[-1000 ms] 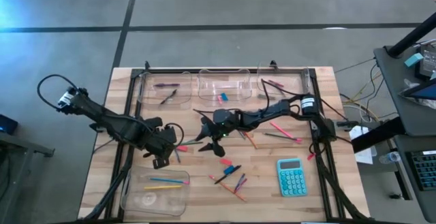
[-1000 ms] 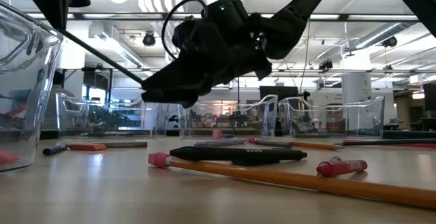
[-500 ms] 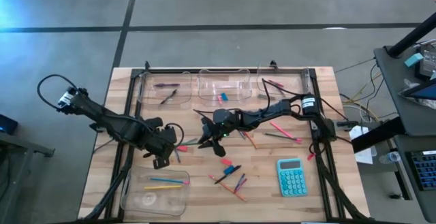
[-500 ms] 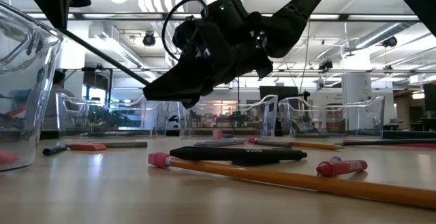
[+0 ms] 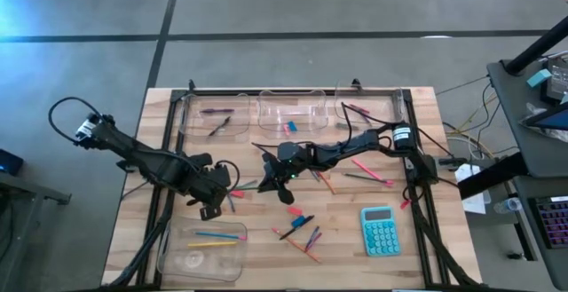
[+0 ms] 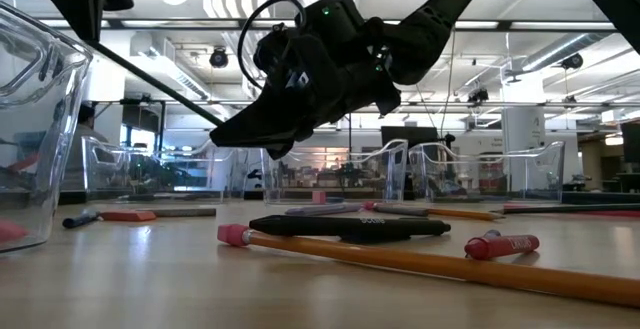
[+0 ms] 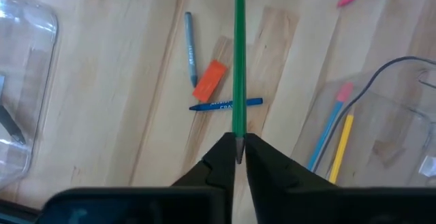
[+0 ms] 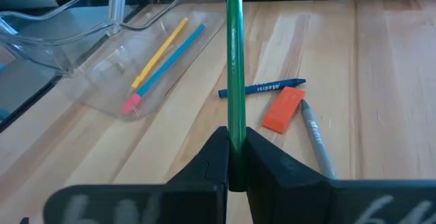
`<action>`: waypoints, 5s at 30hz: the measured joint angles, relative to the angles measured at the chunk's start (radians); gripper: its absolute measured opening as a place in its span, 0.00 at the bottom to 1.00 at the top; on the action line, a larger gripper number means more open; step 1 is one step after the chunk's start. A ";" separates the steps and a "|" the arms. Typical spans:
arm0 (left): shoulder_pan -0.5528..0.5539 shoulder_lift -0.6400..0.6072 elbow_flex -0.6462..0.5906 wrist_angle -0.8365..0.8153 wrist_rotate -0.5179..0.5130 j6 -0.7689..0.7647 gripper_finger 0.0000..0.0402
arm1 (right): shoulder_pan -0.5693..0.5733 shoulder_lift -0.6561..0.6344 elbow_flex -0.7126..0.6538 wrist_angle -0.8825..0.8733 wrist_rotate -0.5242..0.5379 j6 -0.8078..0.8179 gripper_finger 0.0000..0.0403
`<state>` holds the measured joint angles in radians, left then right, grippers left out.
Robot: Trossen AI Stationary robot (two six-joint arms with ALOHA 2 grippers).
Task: Sort crayons/erasers/pens/pencils in bins
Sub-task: Put the green pencil into the bottom transparent bin, then put the black ballpen into the top left transparent bin
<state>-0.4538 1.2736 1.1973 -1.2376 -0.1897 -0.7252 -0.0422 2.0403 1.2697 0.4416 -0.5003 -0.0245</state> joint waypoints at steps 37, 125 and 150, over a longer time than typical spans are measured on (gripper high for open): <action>0.003 0.003 -0.098 0.138 -0.041 0.024 0.07 | 0.000 -0.002 0.000 -0.010 -0.005 0.006 0.04; -0.231 -0.217 -0.276 0.606 -0.638 0.002 0.12 | 0.011 -1.125 -0.688 -0.144 0.137 -0.153 0.50; 0.265 0.037 -0.862 2.387 -0.280 0.859 0.12 | -0.018 -0.934 -0.688 0.005 0.250 -0.255 0.50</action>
<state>-0.1888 1.3105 0.3357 1.1492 -0.4701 0.1337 -0.0605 1.1063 0.5816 0.4465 -0.2504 -0.2794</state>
